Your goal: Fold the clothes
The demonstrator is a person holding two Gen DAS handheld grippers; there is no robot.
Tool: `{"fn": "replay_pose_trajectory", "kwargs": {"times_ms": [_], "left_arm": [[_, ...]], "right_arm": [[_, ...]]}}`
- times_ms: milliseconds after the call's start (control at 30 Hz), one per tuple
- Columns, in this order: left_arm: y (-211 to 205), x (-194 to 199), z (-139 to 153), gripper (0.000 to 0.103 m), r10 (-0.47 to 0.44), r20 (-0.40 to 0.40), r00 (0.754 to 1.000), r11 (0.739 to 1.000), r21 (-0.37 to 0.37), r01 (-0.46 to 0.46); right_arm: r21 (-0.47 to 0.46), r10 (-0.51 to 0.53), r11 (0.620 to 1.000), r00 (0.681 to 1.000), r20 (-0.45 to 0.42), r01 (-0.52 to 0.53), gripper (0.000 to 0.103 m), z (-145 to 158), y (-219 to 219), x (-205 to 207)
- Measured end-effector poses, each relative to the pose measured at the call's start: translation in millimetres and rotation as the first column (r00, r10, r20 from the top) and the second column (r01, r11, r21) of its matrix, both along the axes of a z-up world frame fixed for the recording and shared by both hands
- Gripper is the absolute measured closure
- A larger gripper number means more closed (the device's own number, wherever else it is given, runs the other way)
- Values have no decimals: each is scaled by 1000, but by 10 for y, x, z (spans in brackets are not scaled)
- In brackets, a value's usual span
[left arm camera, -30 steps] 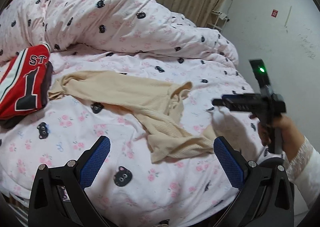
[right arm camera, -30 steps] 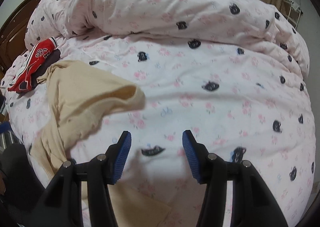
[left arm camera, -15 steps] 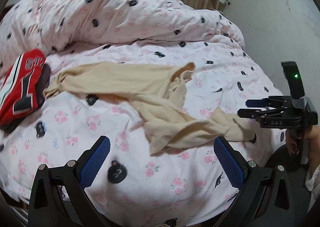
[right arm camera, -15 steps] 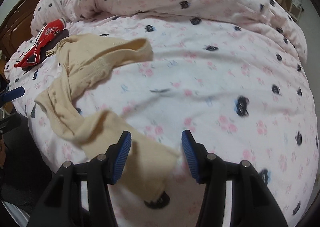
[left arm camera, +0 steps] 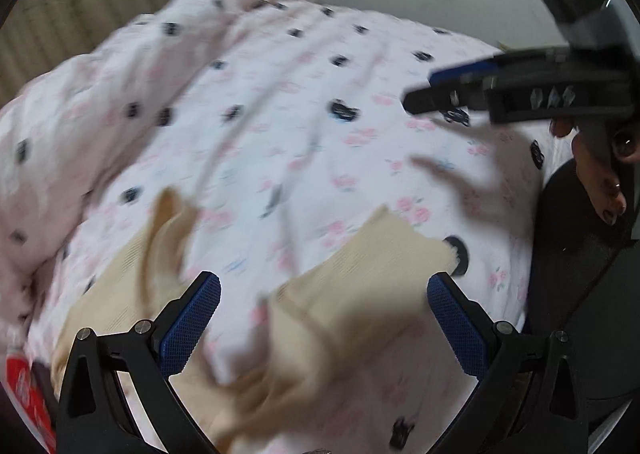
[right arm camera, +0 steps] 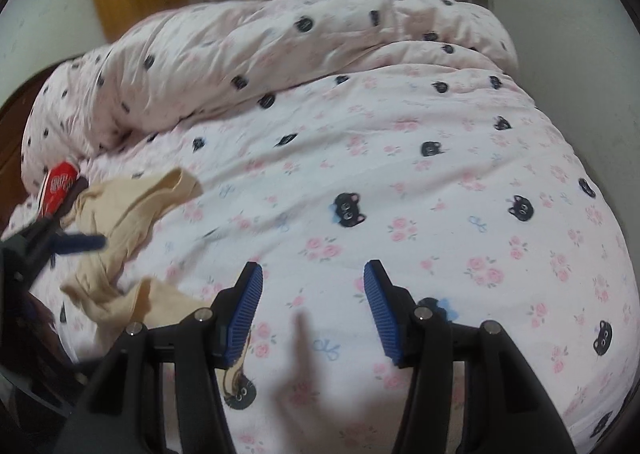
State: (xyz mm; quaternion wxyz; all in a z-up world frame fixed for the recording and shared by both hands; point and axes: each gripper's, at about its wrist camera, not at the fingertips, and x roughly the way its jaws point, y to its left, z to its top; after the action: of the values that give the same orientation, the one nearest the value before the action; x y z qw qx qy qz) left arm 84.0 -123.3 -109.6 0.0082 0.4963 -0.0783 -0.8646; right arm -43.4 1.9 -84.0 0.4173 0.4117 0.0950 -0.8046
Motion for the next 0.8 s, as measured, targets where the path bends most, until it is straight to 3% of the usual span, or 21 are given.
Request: {"fn": "replay_pose_trajectory", "kwargs": {"times_ms": [100, 200, 233, 300, 533, 733, 800], "left_arm": [[41, -206, -126, 2, -22, 50, 998, 999, 47, 19], [107, -324, -186, 5, -23, 69, 997, 999, 46, 19], [127, -346, -204, 8, -20, 74, 997, 999, 41, 17], [171, -387, -247, 23, -20, 92, 996, 999, 28, 18], [196, -413, -362, 29, -27, 143, 989, 1000, -8, 29], [219, -393, -369, 59, -31, 167, 985, 999, 39, 25], [237, -381, -354, 80, -21, 165, 986, 999, 43, 14]], "right_arm": [[-55, -56, 997, 998, 36, 58, 48, 32, 117, -152], [-111, -83, 989, 991, 105, 95, 48, 21, 225, -279], [-128, -86, 986, 988, 127, 103, 48, 14, 258, -312], [-151, -84, 983, 983, 162, 109, 48, -5, 292, -348], [-164, -48, 984, 986, 162, 75, 48, -4, 258, -304], [-172, -38, 983, 984, 177, 69, 48, -16, 260, -304], [-178, -38, 981, 982, 184, 72, 48, -19, 271, -313]]}}
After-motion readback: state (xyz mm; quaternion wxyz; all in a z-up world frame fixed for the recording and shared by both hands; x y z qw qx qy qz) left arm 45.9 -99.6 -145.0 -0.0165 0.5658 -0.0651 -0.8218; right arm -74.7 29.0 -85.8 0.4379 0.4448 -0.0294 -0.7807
